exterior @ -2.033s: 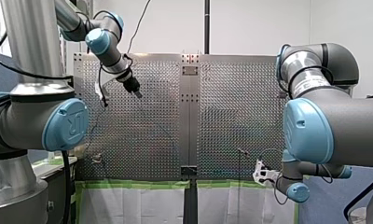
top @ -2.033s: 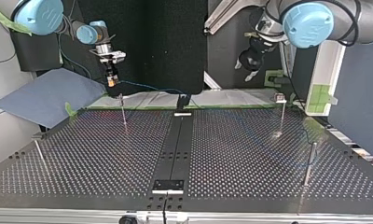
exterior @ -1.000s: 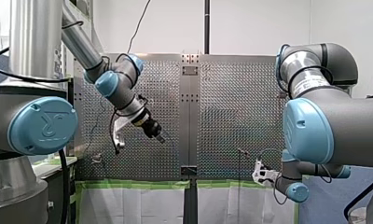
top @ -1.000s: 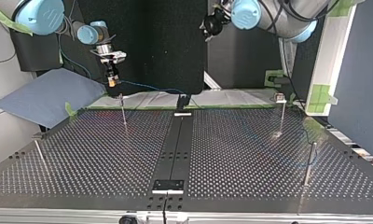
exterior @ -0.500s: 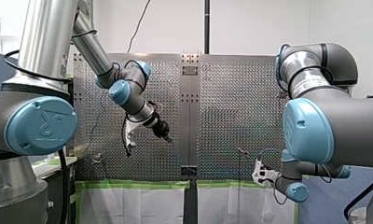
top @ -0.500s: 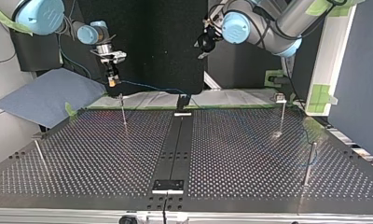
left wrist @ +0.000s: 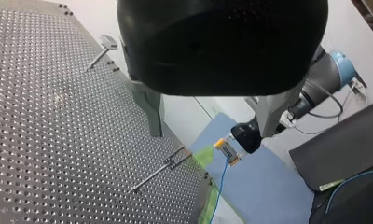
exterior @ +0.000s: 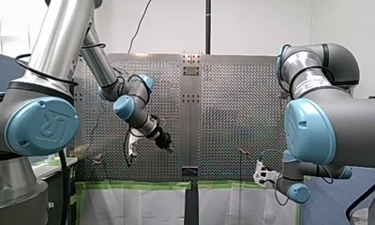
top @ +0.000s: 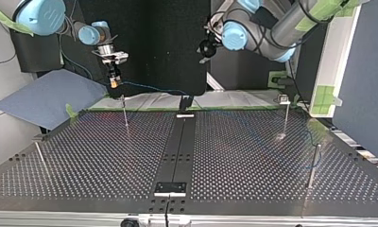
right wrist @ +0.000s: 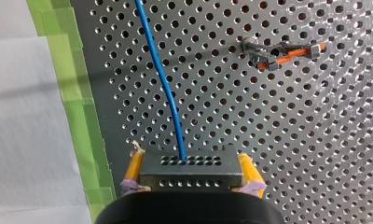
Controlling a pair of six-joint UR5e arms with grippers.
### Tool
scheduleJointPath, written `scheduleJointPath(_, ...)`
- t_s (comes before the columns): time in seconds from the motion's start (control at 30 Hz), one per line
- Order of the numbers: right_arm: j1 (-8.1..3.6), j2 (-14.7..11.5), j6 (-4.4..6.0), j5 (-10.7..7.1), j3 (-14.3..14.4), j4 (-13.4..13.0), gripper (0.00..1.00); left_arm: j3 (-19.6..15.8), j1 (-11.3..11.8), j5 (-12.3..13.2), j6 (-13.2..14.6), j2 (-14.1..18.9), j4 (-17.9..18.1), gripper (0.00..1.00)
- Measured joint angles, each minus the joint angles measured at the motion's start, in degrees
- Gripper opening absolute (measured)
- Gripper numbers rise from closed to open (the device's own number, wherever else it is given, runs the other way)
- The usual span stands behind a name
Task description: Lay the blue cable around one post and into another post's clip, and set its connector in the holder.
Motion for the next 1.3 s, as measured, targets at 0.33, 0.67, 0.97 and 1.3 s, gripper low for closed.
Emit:
scheduleJointPath(0.33,0.09,0.0,-0.03,0.0,0.0,0.0,0.0,0.8,0.2,-0.1,0.7,-4.8,4.9,0.98)
scheduleJointPath(0.67,0.16,0.0,-0.12,0.0,-0.4,0.4,0.0,3.7,-0.9,-0.3,0.8,-9.4,9.7,0.98)
scheduleJointPath(0.97,0.2,0.0,-0.12,0.0,-0.4,0.5,0.0,5.9,-1.5,-1.0,2.6,-11.6,14.0,0.98)
scheduleJointPath(1.3,0.53,0.0,-0.12,0.0,-0.4,0.6,0.0,7.5,-2.4,-1.0,5.1,-13.8,18.4,0.98)
